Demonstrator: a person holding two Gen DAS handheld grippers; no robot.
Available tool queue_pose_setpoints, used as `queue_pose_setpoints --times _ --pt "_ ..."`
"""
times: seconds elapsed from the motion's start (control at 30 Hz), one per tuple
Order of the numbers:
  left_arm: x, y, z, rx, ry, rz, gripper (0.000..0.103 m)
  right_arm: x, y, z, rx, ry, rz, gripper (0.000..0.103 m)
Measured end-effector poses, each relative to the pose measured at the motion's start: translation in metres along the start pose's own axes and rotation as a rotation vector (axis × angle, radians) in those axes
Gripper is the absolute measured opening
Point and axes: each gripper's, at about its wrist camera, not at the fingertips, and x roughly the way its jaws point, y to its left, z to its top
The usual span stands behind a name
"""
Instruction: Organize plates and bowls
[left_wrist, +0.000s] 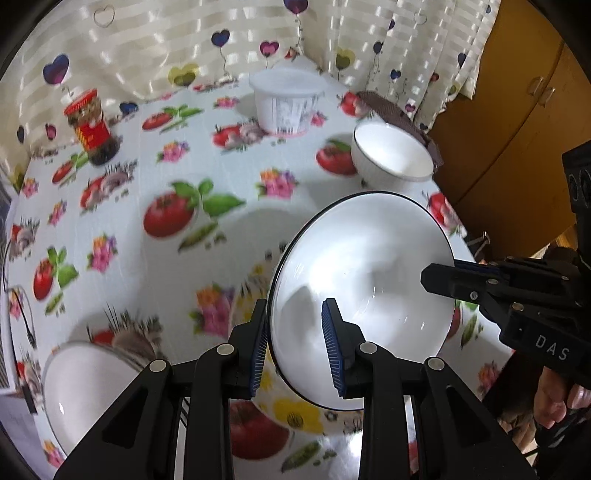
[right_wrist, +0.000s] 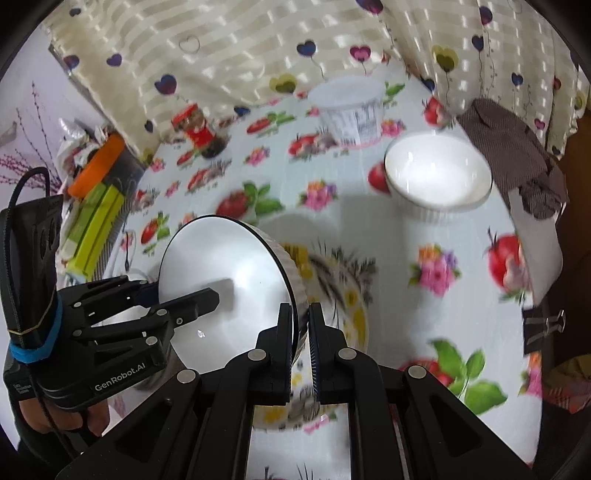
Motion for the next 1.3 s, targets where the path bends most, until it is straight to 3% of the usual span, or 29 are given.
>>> queue_pose_setpoints --times 0.2,0.5,0.97,1.3 --pt "0.010 -0.004 -0.020 -0.010 0.052 0.003 0.030 0.011 -0.001 -0.019 0.000 0.054 0.000 0.009" --pt "0.031 -0.004 -0.030 -0.014 0.117 -0.010 0.030 0.027 -0.010 -0.021 0.010 0.106 0.003 0.009" --pt "0.041 0.008 -0.026 -0.050 0.101 -0.071 0.030 0.040 -0.011 -0.013 -0.051 0.125 -0.003 0.014" --pt "0.023 0.021 -0.034 -0.104 0.012 -0.092 0.030 0.023 -0.012 -0.023 -0.071 0.067 0.037 0.017"
